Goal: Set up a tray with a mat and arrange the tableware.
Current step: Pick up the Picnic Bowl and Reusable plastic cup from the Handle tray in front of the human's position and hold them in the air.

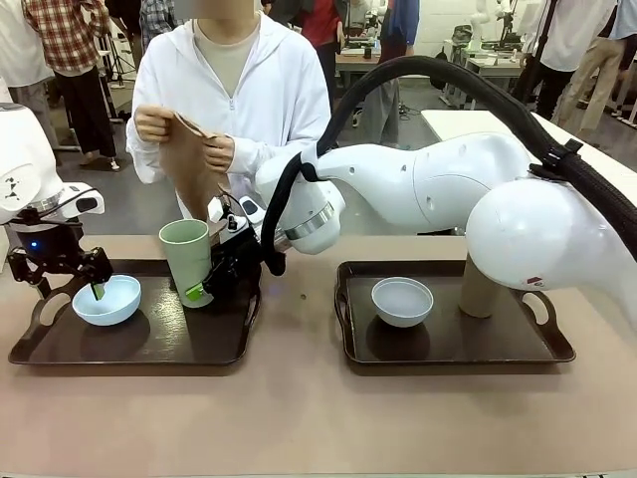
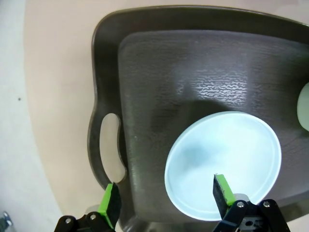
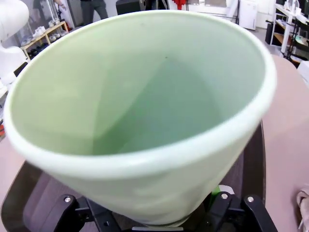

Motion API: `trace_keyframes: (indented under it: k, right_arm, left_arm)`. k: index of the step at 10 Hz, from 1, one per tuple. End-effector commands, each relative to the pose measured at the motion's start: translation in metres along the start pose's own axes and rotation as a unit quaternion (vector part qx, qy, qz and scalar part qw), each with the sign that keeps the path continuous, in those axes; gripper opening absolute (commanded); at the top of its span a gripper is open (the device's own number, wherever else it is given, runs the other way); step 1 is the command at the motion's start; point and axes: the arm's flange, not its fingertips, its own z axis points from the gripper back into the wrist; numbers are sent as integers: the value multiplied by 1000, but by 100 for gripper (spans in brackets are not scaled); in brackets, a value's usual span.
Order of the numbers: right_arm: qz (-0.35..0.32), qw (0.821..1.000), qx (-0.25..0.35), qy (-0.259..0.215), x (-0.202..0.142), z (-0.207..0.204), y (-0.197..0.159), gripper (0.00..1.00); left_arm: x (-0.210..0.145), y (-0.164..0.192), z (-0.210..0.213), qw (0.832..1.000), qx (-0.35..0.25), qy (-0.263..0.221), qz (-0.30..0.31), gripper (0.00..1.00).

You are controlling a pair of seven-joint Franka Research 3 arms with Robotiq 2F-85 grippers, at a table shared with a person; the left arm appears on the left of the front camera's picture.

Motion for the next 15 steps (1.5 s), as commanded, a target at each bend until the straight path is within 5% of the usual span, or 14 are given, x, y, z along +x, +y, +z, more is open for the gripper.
trace_keyframes:
  k: [1, 2, 3, 4, 5, 6, 7, 8, 10, 11, 12, 13, 14, 15]
  right_arm:
    - [0, 1000, 6, 9, 3, -3, -13, 0]
    - [1, 1000, 4, 10, 3, -3, -13, 0]
    - [2, 1000, 3, 9, 3, -3, -12, 0]
    - [3, 1000, 2, 10, 3, -2, -11, 20]
    - [3, 1000, 1, 10, 3, -1, -11, 20]
    - [2, 1000, 1, 9, 3, -1, -10, 0]
    - [0, 1000, 2, 9, 2, -1, -10, 20]
    - [-2, 1000, 3, 8, 2, 0, -10, 0]
    - [-3, 1000, 3, 8, 2, 1, -10, 0]
    - [-4, 1000, 3, 7, 2, 1, -10, 20]
    - [-6, 1000, 4, 7, 2, 1, -9, 20]
    - [-8, 1000, 5, 6, 2, 1, -9, 0]
    - [-12, 1000, 4, 5, 5, 3, -6, 20]
    - [-16, 1000, 2, 6, 10, 7, -3, 0]
  left_arm:
    - [10, 5, -10, 1000, 8, -8, 10, 100]
    - [11, 7, -13, 1000, -3, -10, 14, 88]
    - [11, 9, -14, 1000, -7, -14, 12, 44]
    - [11, 9, -12, 1000, -8, -17, 13, 32]
    - [10, 8, -10, 1000, -6, -19, 12, 0]
    - [9, 7, -9, 1000, -3, -20, 11, 0]
    - [8, 9, -9, 1000, -1, -19, 10, 0]
    - [8, 8, -9, 1000, -1, -18, 10, 8]
    - [8, 8, -8, 1000, -2, -17, 10, 0]
    - [7, 7, -8, 1000, -4, -16, 9, 0]
    - [7, 6, -8, 1000, -6, -15, 6, 0]
    - [6, 6, -7, 1000, -8, -14, 2, 0]
    - [4, 5, -5, 1000, -14, -12, 0, 0]
    - [2, 3, 1, 1000, -19, -11, -4, 0]
